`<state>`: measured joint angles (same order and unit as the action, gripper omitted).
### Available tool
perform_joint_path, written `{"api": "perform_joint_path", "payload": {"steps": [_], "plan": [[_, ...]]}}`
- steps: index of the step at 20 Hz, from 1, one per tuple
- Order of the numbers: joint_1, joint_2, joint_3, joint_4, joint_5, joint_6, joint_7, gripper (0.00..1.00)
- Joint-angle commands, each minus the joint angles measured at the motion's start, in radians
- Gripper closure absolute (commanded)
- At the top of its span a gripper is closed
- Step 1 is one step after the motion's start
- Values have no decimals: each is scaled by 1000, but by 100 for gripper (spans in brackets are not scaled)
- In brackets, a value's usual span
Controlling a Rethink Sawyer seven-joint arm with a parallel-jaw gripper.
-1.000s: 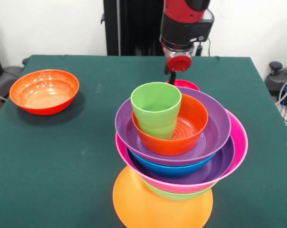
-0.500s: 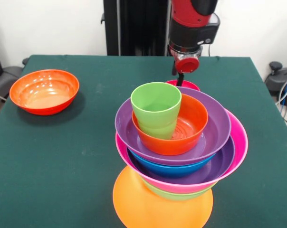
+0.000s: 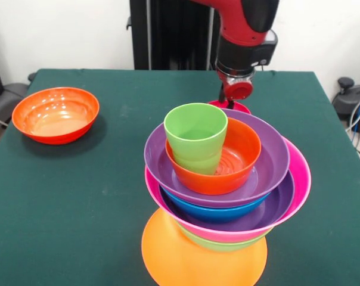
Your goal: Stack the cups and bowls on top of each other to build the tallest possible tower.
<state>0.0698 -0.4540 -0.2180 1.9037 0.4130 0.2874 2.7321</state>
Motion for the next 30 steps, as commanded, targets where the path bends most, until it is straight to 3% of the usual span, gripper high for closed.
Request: {"api": "perform_joint_path", "payload": {"steps": [1,16,30], "plan": [[-27,68,125,44,16,-61,113,0],[-78,48,147,87,-9,-84,91,0],[-47,-35,126,104,3,-20,103,0]]}}
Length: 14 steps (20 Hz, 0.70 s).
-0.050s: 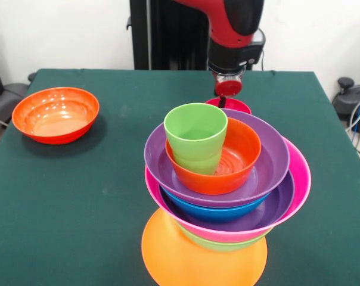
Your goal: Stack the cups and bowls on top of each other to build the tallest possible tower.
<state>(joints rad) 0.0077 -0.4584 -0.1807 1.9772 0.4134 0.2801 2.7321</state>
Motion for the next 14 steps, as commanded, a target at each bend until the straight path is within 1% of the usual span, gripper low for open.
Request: {"api": "perform_joint_path", "payload": {"steps": [1,4,8,12,14], "plan": [[16,-35,89,34,3,-13,104,0],[23,-30,81,30,5,-20,109,0],[14,10,90,9,5,-55,106,0],[10,42,93,-5,7,-67,106,0],[10,50,88,-11,6,-58,104,0]]}}
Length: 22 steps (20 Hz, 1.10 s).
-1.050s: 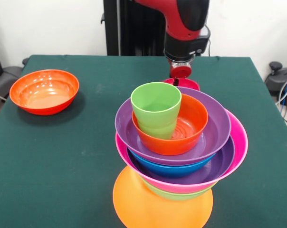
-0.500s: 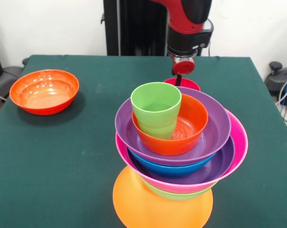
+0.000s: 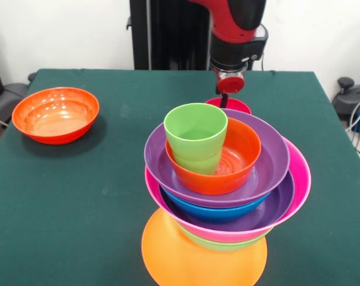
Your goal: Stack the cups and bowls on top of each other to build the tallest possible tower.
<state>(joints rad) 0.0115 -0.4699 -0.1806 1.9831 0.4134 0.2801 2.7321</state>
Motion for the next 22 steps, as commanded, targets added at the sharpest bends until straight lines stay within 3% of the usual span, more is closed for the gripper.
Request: {"api": "perform_joint_path", "payload": {"steps": [1,11,15,16,19,22], "plan": [[7,65,87,-18,7,-56,104,0],[-1,83,86,-11,2,-70,101,0],[-12,74,109,10,-21,-182,107,0],[-4,74,105,11,-28,-218,111,100],[-5,71,109,20,-55,-323,132,100],[46,79,59,11,-53,-418,173,100]]}}
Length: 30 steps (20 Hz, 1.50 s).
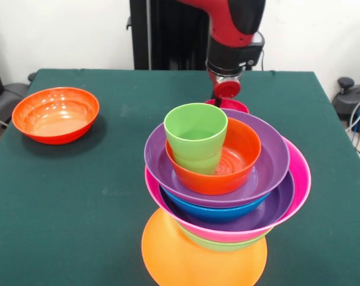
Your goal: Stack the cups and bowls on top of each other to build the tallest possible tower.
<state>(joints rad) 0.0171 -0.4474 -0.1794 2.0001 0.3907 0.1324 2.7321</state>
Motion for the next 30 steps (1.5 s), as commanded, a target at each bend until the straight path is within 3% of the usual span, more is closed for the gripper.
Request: {"api": "perform_joint_path", "payload": {"steps": [1,3,9,11,17,22,30], "plan": [[61,59,39,-8,-18,-286,186,100],[102,42,1,5,10,-301,199,100],[62,-35,11,78,-4,-322,180,100],[44,-69,-2,88,-12,-284,145,100],[8,-160,-53,88,-26,-35,38,100],[14,-183,-93,45,-42,85,13,100],[-5,-310,-157,-22,-102,253,-34,100]]}}
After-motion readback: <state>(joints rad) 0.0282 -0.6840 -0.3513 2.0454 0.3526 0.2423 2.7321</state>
